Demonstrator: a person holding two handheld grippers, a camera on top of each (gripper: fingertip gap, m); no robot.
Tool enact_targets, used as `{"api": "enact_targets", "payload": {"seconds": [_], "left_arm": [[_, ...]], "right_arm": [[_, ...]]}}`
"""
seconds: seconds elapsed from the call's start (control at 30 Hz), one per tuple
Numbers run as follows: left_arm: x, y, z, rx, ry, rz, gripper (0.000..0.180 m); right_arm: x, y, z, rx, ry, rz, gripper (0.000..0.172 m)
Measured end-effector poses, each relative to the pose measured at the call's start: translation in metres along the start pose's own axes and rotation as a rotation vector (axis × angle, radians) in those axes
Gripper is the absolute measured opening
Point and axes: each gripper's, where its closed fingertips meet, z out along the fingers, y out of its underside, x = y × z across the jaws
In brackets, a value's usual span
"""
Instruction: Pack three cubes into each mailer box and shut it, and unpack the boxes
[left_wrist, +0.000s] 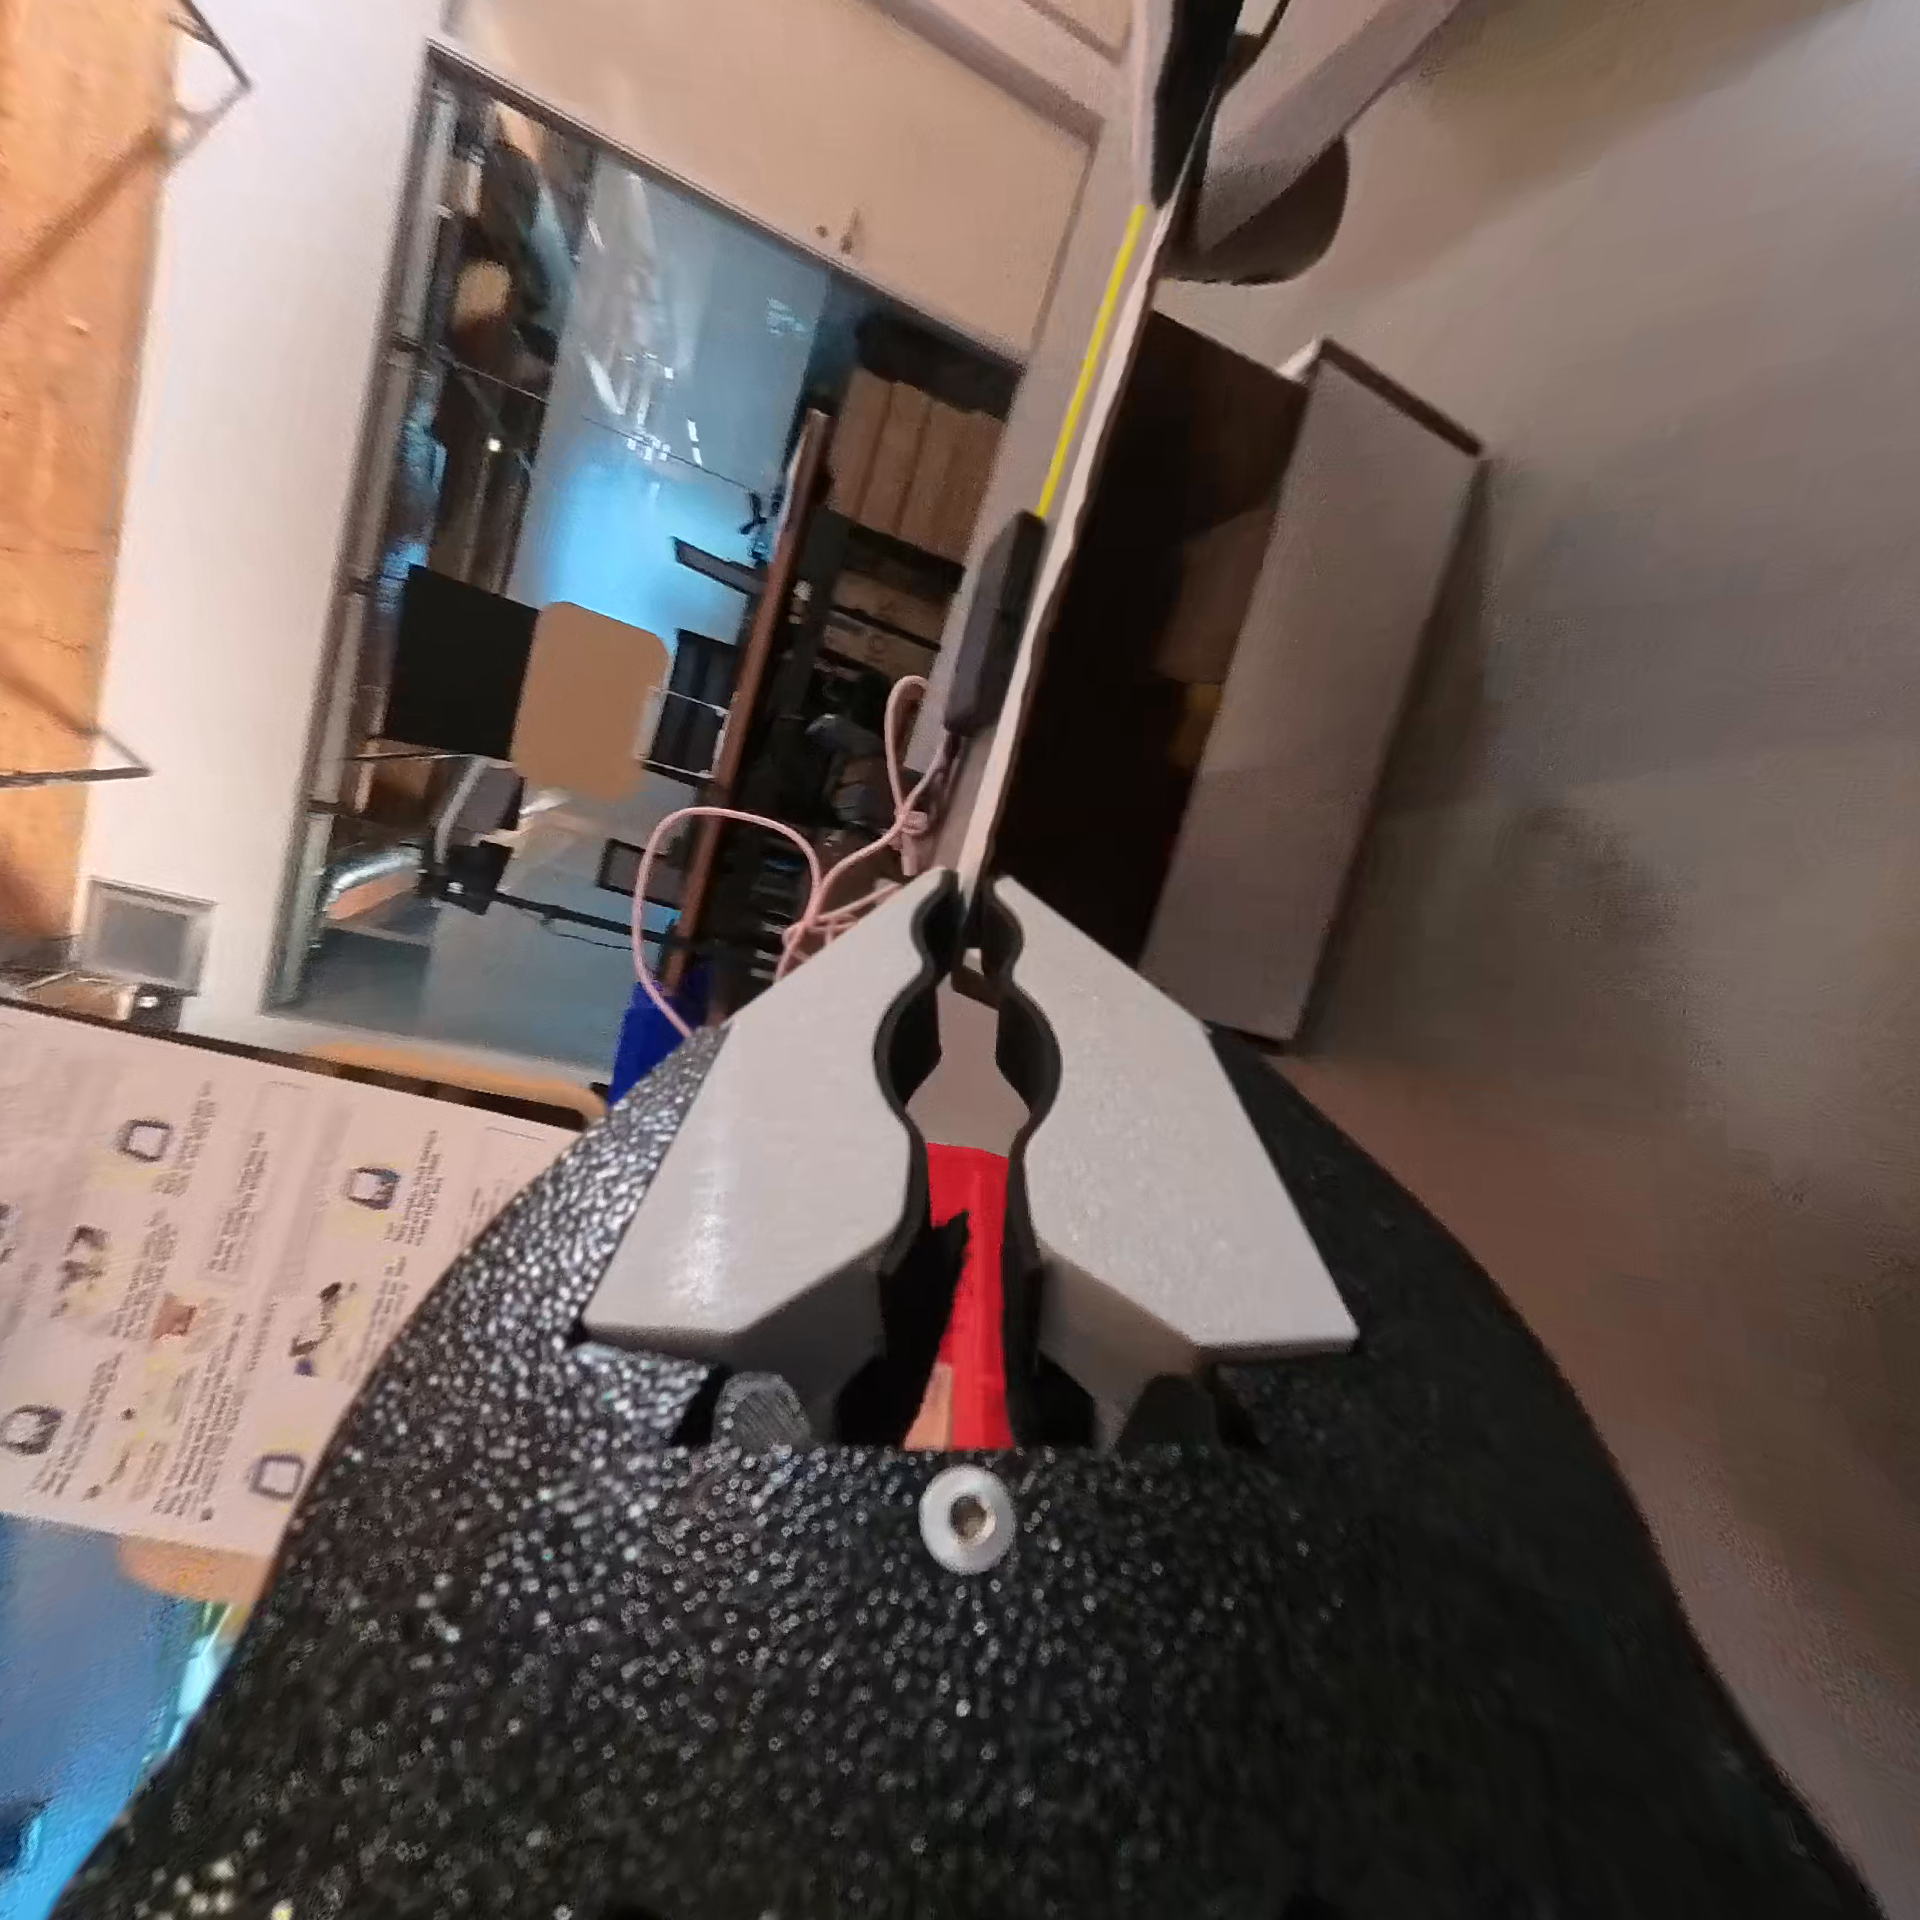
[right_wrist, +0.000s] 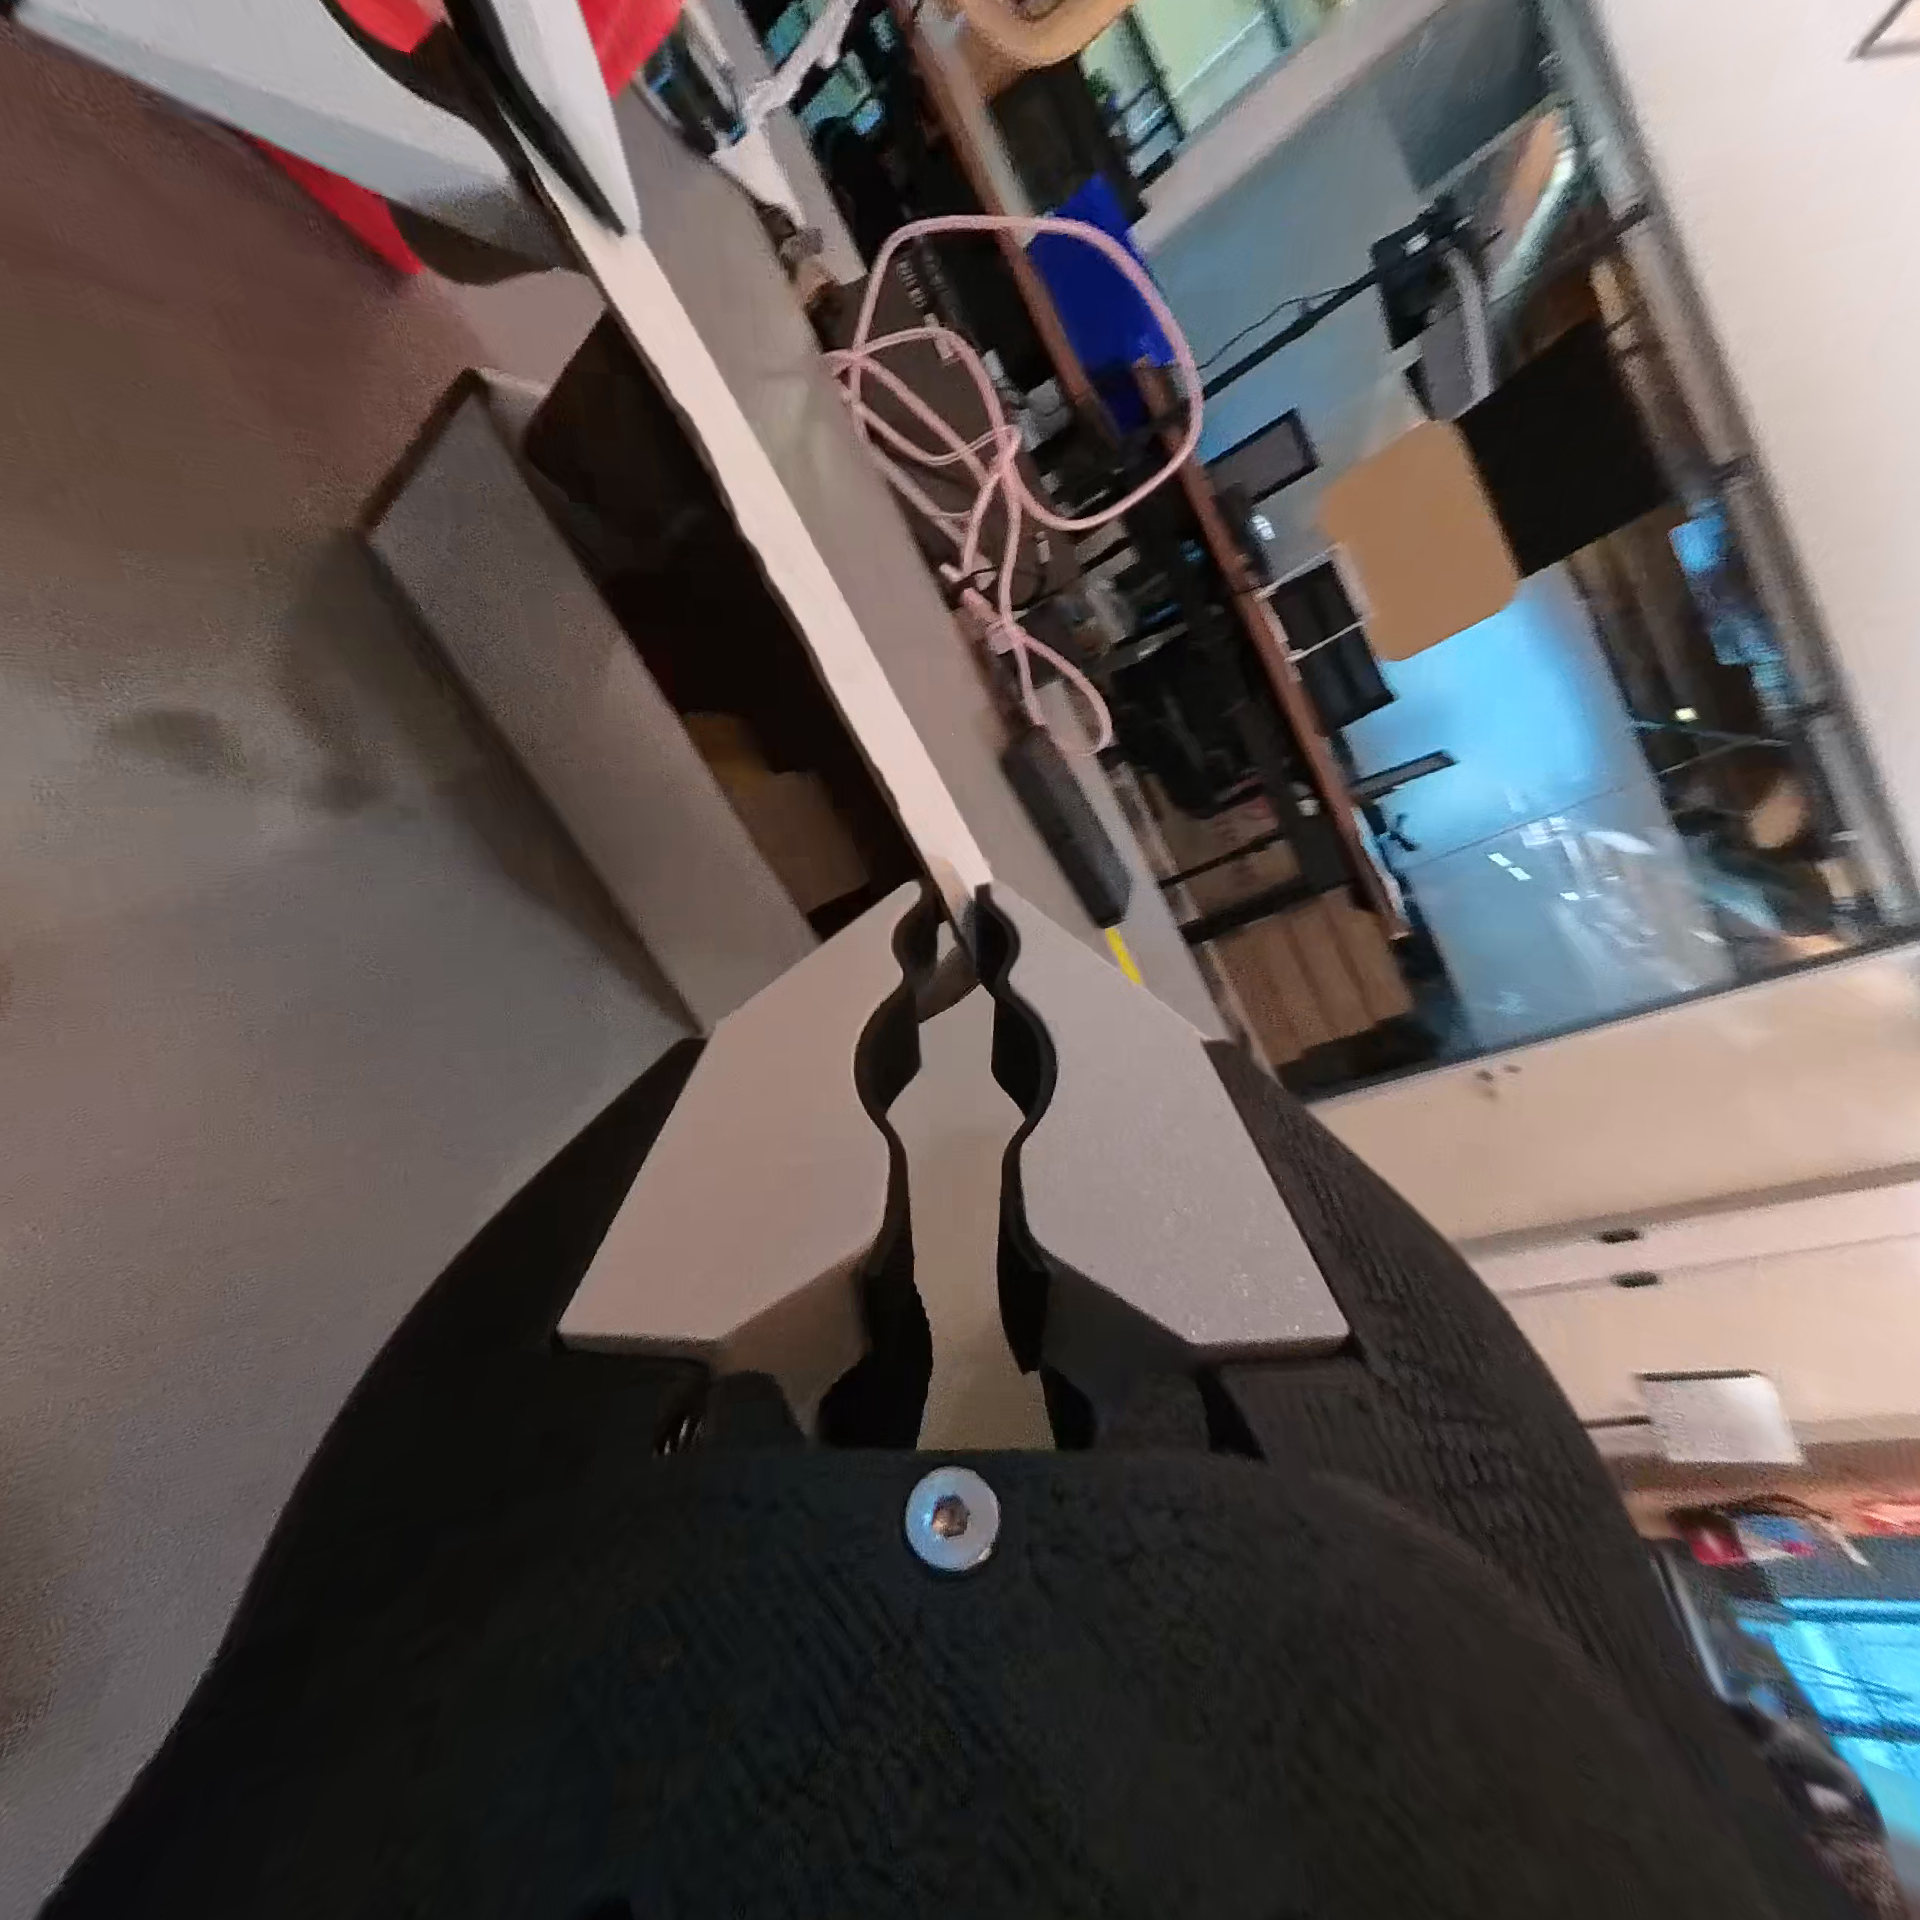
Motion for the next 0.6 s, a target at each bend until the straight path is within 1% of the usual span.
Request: {"api": "enact_targets", "payload": {"seconds": [0.2,0.4,0.47,0.5,0.53,0.57,0.6], "left_arm": [[0.034,0.011,-0.001,-0.040,0.130,-0.040,0.001],[0.038,0.012,0.000,-0.045,0.145,-0.060,0.002],[0.040,0.012,0.000,-0.039,0.158,-0.087,0.014],[0.043,0.012,0.000,-0.034,0.171,-0.103,0.020],[0.049,0.014,-0.002,-0.041,0.204,-0.112,0.026],[0.056,0.016,-0.005,-0.051,0.247,-0.111,0.047],[0.061,0.017,-0.008,-0.054,0.274,-0.115,0.063]], "right_arm": [[-0.029,0.018,0.002,-0.056,-0.135,0.045,0.005],[-0.033,0.021,0.004,-0.052,-0.162,0.098,0.006],[-0.036,0.021,0.004,-0.042,-0.182,0.132,0.010],[-0.038,0.021,0.003,-0.033,-0.205,0.157,0.016],[-0.041,0.019,0.001,-0.020,-0.227,0.183,0.034],[-0.043,0.018,-0.001,-0.006,-0.237,0.202,0.051],[-0.043,0.017,-0.002,0.007,-0.234,0.205,0.064]]}}
